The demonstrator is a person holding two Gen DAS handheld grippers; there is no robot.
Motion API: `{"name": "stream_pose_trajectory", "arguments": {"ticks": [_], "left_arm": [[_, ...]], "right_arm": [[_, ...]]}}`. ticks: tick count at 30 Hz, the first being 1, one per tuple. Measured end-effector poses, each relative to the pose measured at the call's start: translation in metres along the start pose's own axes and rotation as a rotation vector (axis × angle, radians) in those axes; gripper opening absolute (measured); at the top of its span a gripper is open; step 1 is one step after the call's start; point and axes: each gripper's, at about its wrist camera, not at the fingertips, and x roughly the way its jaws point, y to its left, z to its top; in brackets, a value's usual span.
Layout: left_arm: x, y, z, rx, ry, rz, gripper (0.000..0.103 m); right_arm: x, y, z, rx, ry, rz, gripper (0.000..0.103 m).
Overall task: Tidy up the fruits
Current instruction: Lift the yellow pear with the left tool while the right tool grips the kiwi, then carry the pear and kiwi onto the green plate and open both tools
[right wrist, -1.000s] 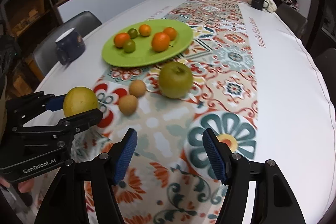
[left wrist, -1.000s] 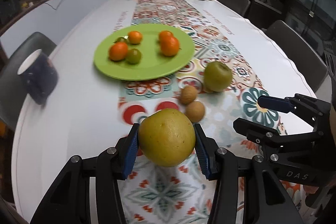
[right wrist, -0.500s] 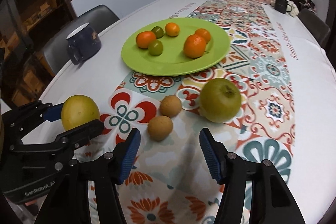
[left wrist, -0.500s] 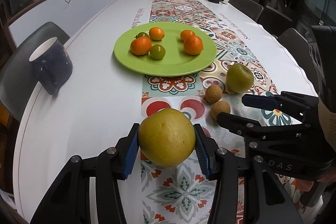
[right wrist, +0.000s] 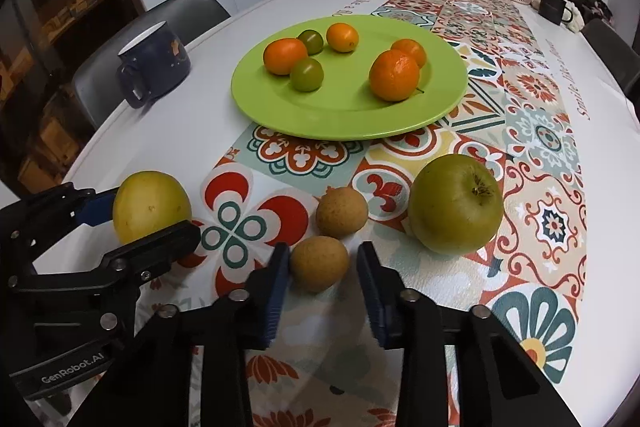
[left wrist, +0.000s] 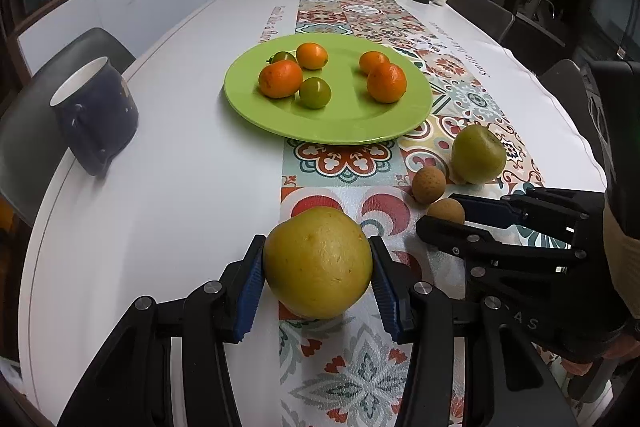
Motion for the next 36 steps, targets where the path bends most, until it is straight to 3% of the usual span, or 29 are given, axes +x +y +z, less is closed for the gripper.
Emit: {"name": "stream_pose_trajectory", "arguments": {"ticks": [8, 17, 36], "left_arm": [[-0.004, -0.001, 0.002, 0.001, -0.014, -0.006, 0.049], [-0.026, -0.004, 0.016, -0.005, -0.057, -0.041, 0.049], [-0.044, -0.007, 0.092, 0.082, -0.171, -0.018, 0.049]], "right_arm": [[-0.007, 0.002, -0.002, 0.006, -0.013, 0.016, 0.031], [-0.038, -0.001, 0.008, 0.016, -0.098, 0.022, 0.031], [-0.078, -0.017, 0.075, -0.016, -0.265, -0.018, 0.031]]}}
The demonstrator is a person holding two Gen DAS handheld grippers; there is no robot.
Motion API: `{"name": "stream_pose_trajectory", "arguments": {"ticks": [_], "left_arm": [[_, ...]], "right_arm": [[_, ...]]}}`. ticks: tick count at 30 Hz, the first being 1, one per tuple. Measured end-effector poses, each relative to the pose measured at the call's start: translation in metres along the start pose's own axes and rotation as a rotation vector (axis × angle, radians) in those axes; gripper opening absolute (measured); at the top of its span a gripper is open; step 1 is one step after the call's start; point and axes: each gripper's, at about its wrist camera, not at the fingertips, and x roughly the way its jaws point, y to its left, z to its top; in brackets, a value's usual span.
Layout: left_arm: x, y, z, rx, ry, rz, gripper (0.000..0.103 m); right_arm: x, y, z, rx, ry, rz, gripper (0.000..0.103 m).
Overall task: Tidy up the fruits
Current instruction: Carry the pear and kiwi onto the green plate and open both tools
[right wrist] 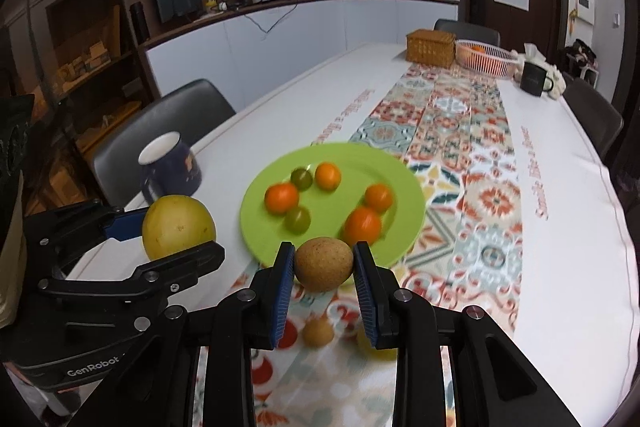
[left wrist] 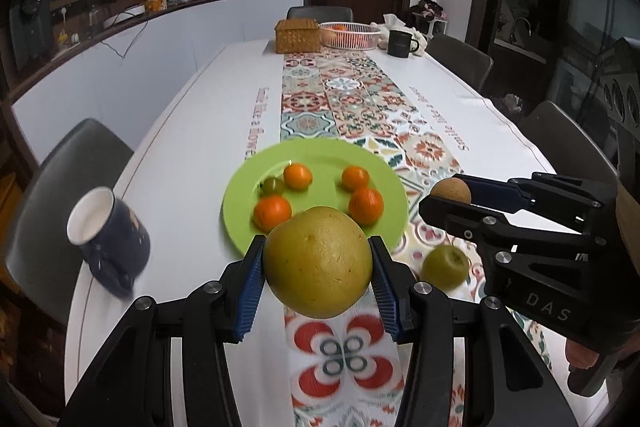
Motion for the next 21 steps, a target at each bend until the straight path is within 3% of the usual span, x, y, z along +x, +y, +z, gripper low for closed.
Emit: {"name": "stream_pose_trajectory", "arguments": {"ticks": [11, 21], "left_arm": [[0.033, 0.013, 0.037, 0.018, -0.005, 0.001, 0.049], [0.079, 0.033, 0.048, 0.04, 0.024, -0.042, 0.049]], "right_arm": [[0.024, -0.011, 0.037, -0.02, -0.009, -0.009, 0.031], [0.075, -0.018, 0.053, -0.034, 0.064, -0.001, 0.031]]}}
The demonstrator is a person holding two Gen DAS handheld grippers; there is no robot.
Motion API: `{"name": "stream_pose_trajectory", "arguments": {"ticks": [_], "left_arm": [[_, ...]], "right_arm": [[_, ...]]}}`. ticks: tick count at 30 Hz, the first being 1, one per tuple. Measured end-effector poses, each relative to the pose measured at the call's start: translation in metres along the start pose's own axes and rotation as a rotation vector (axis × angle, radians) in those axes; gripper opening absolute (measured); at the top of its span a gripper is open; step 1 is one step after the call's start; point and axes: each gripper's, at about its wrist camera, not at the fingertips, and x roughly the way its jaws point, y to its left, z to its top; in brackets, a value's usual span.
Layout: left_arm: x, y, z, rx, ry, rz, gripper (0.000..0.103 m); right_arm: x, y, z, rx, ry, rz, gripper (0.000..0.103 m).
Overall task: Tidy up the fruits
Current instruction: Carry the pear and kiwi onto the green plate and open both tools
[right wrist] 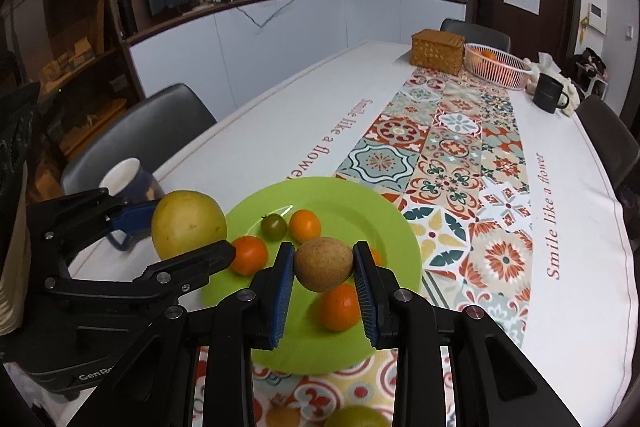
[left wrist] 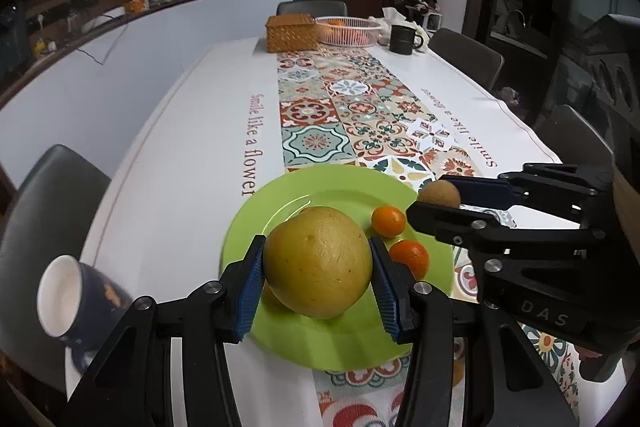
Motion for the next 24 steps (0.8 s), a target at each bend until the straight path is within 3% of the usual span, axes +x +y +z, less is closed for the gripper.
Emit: {"name": "stream_pose_trajectory", "arguments": {"ticks": [15, 20, 24], "left_arm": [[0.045, 0.012, -0.005, 0.01, 0.107, -0.012, 0.049], [0.037, 0.01, -0.005, 0.029, 0.07, 0.038, 0.064], [0.024, 0.009, -0.007, 0.02, 0.057, 0.051, 0.07]], "right_arm": [[0.05, -0.006, -0.003, 0.002, 0.093, 0.003, 0.031], [0.049, -0.006, -0.004, 0.006, 0.082, -0.006, 0.032], [0.035, -0.009, -0.007, 0.013, 0.058, -0.03, 0.041]]}}
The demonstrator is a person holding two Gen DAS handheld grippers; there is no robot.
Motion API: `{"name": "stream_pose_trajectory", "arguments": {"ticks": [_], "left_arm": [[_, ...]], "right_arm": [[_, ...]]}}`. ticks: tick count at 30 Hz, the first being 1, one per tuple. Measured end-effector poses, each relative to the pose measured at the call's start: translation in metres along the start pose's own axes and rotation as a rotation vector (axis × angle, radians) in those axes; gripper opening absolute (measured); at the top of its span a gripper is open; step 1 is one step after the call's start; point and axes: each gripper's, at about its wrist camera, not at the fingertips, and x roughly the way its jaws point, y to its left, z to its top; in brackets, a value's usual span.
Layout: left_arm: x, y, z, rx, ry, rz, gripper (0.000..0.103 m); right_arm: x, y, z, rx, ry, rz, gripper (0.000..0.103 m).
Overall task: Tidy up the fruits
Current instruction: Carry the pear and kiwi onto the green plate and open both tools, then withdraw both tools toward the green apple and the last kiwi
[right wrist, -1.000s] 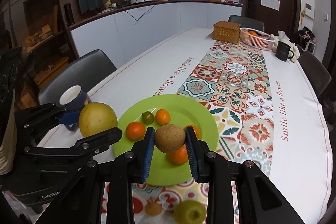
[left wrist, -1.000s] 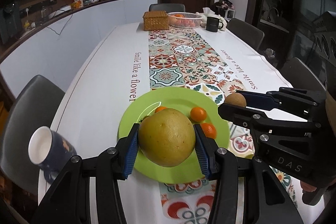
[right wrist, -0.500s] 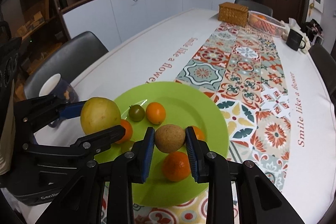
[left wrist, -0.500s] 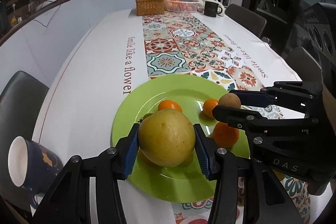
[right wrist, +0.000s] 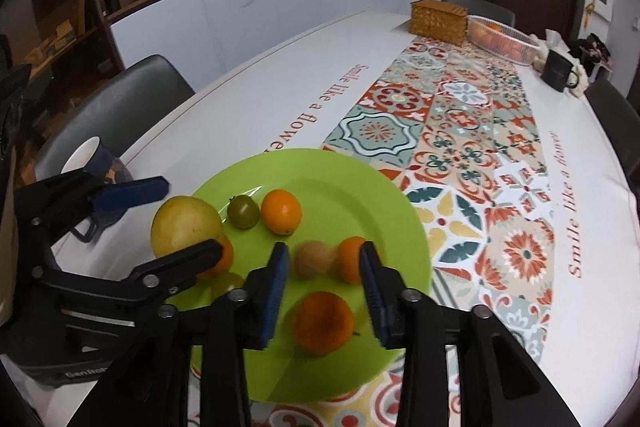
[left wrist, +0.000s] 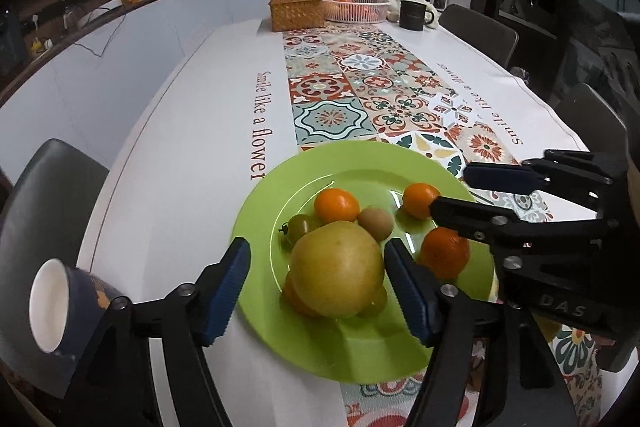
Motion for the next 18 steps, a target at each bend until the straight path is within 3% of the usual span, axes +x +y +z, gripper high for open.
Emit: {"name": "stream_pose_trajectory", "arguments": {"ticks": [8, 18], "left_arm": [[-0.049, -0.013, -0.007, -0.011, -0.079, 0.056, 0.077], [-0.106, -0.029, -0.026, -0.052, -0.15, 0.072, 0.085]], "right_arm": [[-0.046, 0.002, -0.015, 0.004, -0.071, -0.017, 0.049], [-0.12, 0.01, -0.039, -0.011, -0.197, -0.055, 0.067]]}}
